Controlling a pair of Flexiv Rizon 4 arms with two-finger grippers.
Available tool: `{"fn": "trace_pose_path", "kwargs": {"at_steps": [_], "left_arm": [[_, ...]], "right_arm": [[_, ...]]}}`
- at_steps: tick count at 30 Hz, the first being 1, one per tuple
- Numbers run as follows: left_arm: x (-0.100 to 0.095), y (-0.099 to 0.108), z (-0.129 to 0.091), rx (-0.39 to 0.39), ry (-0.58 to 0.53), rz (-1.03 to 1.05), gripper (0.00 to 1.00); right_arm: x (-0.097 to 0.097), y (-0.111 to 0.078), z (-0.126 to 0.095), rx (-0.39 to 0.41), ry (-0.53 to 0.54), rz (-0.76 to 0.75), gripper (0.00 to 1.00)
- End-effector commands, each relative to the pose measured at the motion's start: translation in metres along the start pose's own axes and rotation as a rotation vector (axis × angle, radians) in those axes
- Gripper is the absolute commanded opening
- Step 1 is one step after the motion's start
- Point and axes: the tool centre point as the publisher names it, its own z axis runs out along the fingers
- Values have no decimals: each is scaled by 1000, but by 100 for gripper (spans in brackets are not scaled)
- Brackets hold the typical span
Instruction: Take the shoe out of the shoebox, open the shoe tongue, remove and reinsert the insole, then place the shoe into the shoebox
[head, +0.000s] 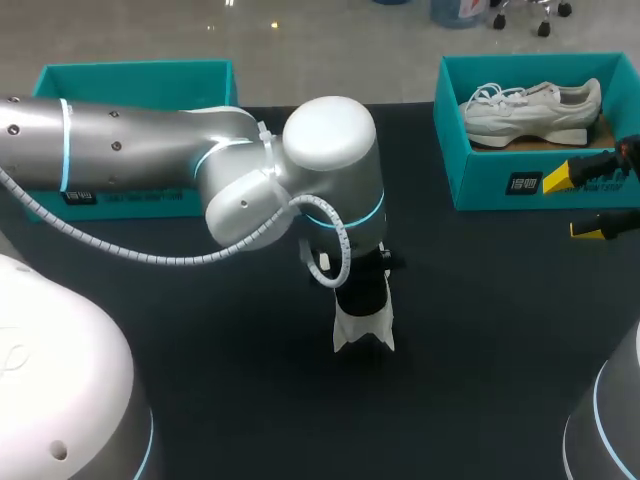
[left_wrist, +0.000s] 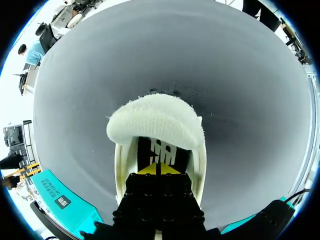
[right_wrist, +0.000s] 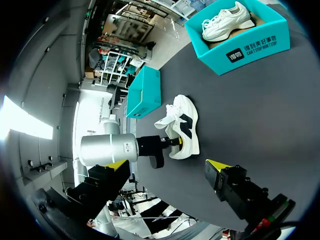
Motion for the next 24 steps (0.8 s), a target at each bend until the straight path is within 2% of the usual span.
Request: {"fn": "trace_pose_path", "kwargs": {"at_steps": [1,8,17,24], "left_arm": [[-3,-3,13,-29,24,-1,0],[-1,-7,21,-97,65,12,0],[0,18,-25,-230,35,-8,0],[1,46,-37,-286,23,-39,0]], "right_arm": [[0,0,1,-1,-3,1,100],[0,0,1,-1,-3,1,100],[0,0,1,-1,-3,1,100],[0,0,1,-1,-3,1,100]]}}
